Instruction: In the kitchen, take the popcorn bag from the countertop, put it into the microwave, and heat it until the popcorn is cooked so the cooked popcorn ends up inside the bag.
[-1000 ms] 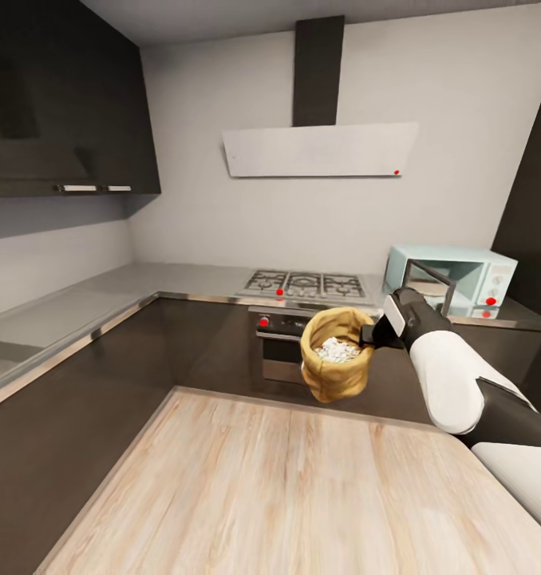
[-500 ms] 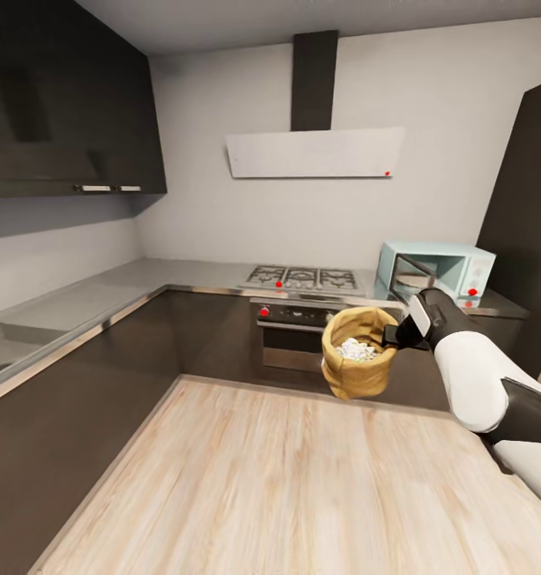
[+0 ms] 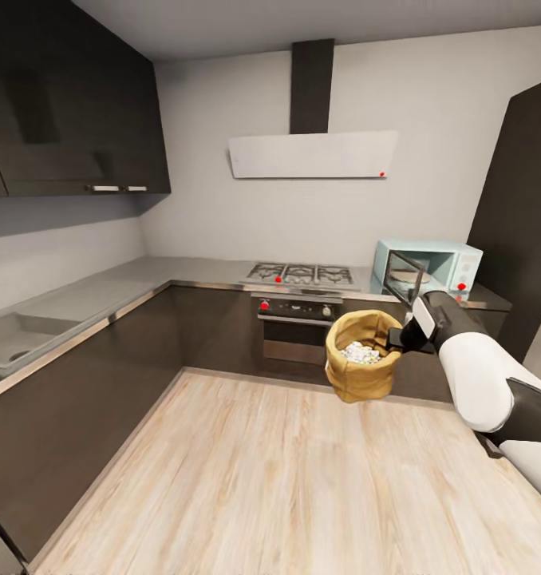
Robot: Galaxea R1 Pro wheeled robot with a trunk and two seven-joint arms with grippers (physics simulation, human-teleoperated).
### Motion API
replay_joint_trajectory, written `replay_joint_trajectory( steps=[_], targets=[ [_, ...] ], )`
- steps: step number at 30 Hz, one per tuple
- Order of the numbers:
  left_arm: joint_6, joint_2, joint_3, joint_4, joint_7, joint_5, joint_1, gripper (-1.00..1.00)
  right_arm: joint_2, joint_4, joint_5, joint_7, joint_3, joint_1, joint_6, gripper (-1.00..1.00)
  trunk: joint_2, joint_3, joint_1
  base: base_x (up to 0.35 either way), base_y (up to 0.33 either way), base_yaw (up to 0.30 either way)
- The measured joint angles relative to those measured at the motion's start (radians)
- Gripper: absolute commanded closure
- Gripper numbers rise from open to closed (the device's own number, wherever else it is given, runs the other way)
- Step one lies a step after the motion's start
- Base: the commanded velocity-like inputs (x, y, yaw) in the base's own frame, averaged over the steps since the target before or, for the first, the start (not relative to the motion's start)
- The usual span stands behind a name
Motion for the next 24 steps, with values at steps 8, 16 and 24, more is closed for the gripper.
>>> replay_joint_trajectory(
  steps=[8, 16, 24],
  targets=[
    [0.000, 0.002, -0.001, 0.000, -0.003, 0.000, 0.000, -1.00, -0.005, 0.004, 0.002, -0.002, 0.000, 0.000, 0.000, 1.00, 0.000, 0.000, 0.000, 0.198, -0.144, -0.014],
    [0.000, 0.001, -0.001, 0.000, -0.003, -0.001, 0.000, -1.00, -0.007, 0.002, 0.001, -0.006, 0.000, 0.000, 0.000, 1.00, 0.000, 0.002, 0.000, 0.009, -0.007, -0.257],
    [0.000, 0.000, -0.001, 0.000, 0.000, -0.001, 0.000, -1.00, -0.006, 0.002, 0.002, -0.006, 0.000, 0.000, 0.000, 1.00, 0.000, 0.006, 0.000, 0.000, 0.000, -0.278]
  ],
)
